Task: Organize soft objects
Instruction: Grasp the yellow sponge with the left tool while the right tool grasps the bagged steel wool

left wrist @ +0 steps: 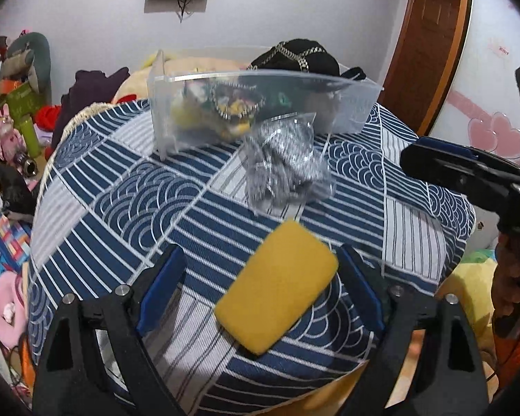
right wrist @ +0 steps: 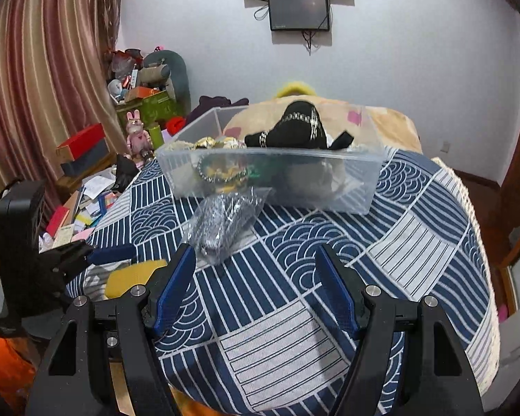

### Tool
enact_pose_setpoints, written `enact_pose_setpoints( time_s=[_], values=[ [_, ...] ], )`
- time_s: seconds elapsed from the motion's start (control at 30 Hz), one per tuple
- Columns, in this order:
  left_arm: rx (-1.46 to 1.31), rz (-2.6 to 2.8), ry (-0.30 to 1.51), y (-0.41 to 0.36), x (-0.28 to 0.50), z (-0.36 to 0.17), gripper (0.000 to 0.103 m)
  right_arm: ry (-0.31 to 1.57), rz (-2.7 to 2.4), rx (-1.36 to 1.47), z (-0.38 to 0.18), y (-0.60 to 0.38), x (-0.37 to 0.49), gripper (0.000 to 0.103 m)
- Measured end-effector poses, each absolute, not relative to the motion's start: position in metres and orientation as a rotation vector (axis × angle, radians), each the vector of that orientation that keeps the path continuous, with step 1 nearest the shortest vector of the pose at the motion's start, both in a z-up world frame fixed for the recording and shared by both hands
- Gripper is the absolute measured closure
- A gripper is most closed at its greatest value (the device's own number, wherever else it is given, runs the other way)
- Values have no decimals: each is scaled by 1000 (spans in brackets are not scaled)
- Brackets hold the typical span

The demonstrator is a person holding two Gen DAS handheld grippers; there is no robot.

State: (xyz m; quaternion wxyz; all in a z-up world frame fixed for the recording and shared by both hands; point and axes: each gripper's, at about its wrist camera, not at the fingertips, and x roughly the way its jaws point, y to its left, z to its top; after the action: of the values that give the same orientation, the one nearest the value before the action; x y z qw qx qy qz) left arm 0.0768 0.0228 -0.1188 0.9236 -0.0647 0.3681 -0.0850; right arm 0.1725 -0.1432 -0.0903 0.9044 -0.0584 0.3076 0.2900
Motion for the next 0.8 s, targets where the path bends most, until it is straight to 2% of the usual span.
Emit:
enact_pose_setpoints(
  time_s=[0.03,0.1,0.2,0.3,0.8],
  values=[
    [-140,-185,762,24,76,-122,27,643,600,-117,-92,-143,174,34],
    [-138,-187,742,24,72,-123,31,662,604,-110,-96,-141,177,34],
    [-130,-221,727,23,68,-121,50,670,602,-115,-100,-136,180,34],
    [-103,-221,717,21,66,-119,54,670,602,-114,-101,-130,183,34],
    [-187,-91,630,72,82,-92,56,720,638,-91,-105,-100,211,34]
  ],
)
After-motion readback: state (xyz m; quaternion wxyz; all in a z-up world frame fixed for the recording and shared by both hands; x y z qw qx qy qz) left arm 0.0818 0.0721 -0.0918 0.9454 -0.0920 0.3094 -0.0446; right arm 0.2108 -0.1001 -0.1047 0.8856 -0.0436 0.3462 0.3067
